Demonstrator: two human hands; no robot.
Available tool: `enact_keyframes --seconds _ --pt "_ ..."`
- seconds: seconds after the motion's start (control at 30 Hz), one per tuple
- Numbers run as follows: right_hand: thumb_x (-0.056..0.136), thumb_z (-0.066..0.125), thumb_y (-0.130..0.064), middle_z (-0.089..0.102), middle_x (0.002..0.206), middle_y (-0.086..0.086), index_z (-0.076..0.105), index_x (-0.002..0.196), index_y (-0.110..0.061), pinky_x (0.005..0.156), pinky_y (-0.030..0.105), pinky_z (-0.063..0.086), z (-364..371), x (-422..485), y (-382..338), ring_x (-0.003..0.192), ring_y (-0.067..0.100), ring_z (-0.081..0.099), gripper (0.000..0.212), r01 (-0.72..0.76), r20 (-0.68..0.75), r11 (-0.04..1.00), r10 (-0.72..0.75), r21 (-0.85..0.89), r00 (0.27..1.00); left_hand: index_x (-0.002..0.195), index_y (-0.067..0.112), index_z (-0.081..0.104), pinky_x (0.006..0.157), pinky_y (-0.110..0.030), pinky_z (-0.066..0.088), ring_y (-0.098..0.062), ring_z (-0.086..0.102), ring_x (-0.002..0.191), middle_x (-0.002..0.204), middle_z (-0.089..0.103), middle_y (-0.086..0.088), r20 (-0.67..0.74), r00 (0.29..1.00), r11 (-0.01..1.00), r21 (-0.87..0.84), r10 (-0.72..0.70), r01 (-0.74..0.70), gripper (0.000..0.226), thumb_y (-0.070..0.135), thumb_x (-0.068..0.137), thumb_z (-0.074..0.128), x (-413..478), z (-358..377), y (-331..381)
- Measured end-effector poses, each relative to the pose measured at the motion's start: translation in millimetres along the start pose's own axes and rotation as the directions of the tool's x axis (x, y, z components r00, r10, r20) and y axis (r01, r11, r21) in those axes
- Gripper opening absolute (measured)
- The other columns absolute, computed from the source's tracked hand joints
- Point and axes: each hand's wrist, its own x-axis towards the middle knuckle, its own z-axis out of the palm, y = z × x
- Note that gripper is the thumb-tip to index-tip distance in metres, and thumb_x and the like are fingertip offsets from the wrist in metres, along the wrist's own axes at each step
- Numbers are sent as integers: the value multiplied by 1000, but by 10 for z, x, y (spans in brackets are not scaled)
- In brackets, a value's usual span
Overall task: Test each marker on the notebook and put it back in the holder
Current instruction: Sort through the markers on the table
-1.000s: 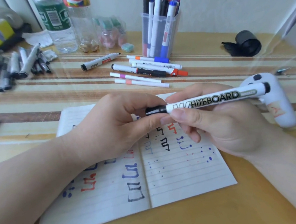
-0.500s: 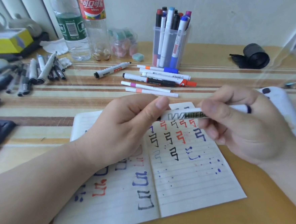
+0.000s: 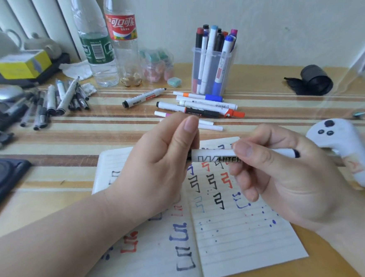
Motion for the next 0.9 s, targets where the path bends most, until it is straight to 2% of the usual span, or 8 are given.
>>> enact_keyframes --seconds 0.2,0.3,0.4,0.5,0.57,0.67,0.77,0.9 --pt "63 89 -15 49 60 8 74 88 -9 47 25 40 -22 64 131 52 17 45 30 -43 36 991 39 123 999 88 32 47 54 -36 37 -13 36 56 63 40 5 64 996 978 196 62 -73 30 58 100 38 35 -44 -63" --pt "71 83 -6 52 63 6 77 97 -8 58 27 45 -7 113 209 60 17 51 27 -24 23 997 22 77 999 95 33 45 59 -24 39 -13 45 63 76 50 1 103 990 920 370 98 -130 22 51 104 35 53 -47 -59" --pt "82 77 -31 61 75 6 77 101 -9 70 35 47 -27 132 263 72 20 55 29 54 -6 995 -55 -86 998 103 34 48 72 -12 38 -5 51 83 89 53 14 141 984 861 481 108 -164 18 49 100 39 70 -65 -81" --pt "93 68 -48 74 100 13 72 106 -9 83 44 53 -32 126 264 91 30 69 41 119 -89 972 -139 -205 986 105 32 51 80 -13 40 -1 53 96 98 55 24 165 978 815 544 129 -200 22 51 100 40 69 -83 -112" --pt "102 53 -40 75 101 20 64 112 -8 74 45 59 -8 104 198 92 38 73 35 114 -72 982 -126 -152 989 105 36 49 78 -20 45 -1 58 93 99 60 26 173 982 842 516 78 -158 28 58 101 34 50 -90 -103" --pt "95 47 -44 67 67 18 58 111 -23 44 33 49 35 46 92 54 32 64 28 58 -68 962 -78 -267 995 111 41 45 77 -36 51 -7 66 86 98 66 16 161 985 893 431 64 -129 34 65 97 26 28 -94 -79" --pt "97 51 -44 43 53 8 58 120 -36 44 24 34 7 22 106 44 17 38 25 95 -20 908 -113 -407 993 117 43 41 79 -41 53 -10 71 80 99 66 13 102 993 933 346 64 -96 40 70 94 23 14 -99 -35" --pt "100 61 -25 43 57 0 59 116 -31 46 19 31 -54 34 111 48 11 34 18 65 -21 931 -78 -359 997 121 50 33 79 -42 55 -9 71 82 106 63 23 25 999 944 325 43 -49 38 74 92 30 32 -106 -30"
